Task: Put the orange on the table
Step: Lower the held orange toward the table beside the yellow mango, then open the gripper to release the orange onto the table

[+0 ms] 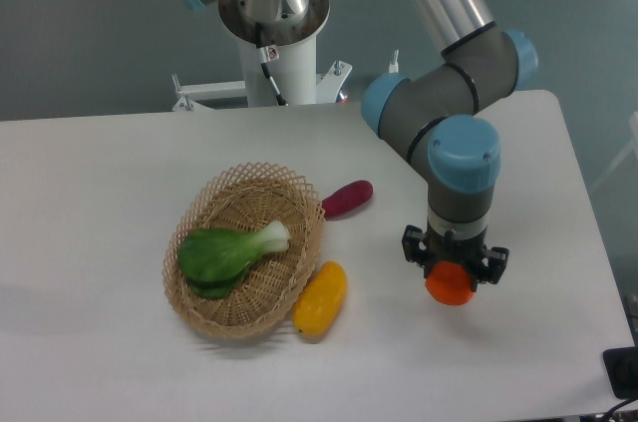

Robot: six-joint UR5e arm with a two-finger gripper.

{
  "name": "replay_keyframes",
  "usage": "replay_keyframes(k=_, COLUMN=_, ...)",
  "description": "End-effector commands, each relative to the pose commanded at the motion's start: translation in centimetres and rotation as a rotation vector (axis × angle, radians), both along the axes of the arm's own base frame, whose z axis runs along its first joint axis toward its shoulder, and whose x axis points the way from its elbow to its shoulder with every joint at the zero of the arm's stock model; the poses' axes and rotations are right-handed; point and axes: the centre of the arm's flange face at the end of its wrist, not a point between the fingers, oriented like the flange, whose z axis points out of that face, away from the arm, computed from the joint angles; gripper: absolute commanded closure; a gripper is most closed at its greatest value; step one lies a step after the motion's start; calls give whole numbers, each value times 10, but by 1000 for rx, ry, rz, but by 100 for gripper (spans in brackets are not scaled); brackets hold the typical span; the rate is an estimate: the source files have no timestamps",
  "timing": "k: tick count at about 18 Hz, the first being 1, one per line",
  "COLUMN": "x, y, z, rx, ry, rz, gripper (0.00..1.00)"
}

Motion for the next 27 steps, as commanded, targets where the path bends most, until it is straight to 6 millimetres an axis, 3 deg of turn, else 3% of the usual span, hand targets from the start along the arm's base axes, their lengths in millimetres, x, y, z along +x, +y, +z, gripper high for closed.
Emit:
replay_keyframes(k=3, x=10, y=-7, z=-15, rx=-23, ry=-21, rz=1, gripper=33)
replay_keyframes(k=9, x=7, y=-6, z=-19, rx=-48, ry=-12, rz=2, gripper=32)
replay_keyframes(k=16, x=5, y=-6, z=-12, rx=-41, ry=0, rz=1, gripper=11)
replay_keyframes(k=22, x=-4, y=0, z=9, rx=-17, ry=33, rz=-2, gripper=5)
replay_keyframes(k=27, x=-30, y=8, z=53, rx=40, ry=104, rz=9, gripper=1)
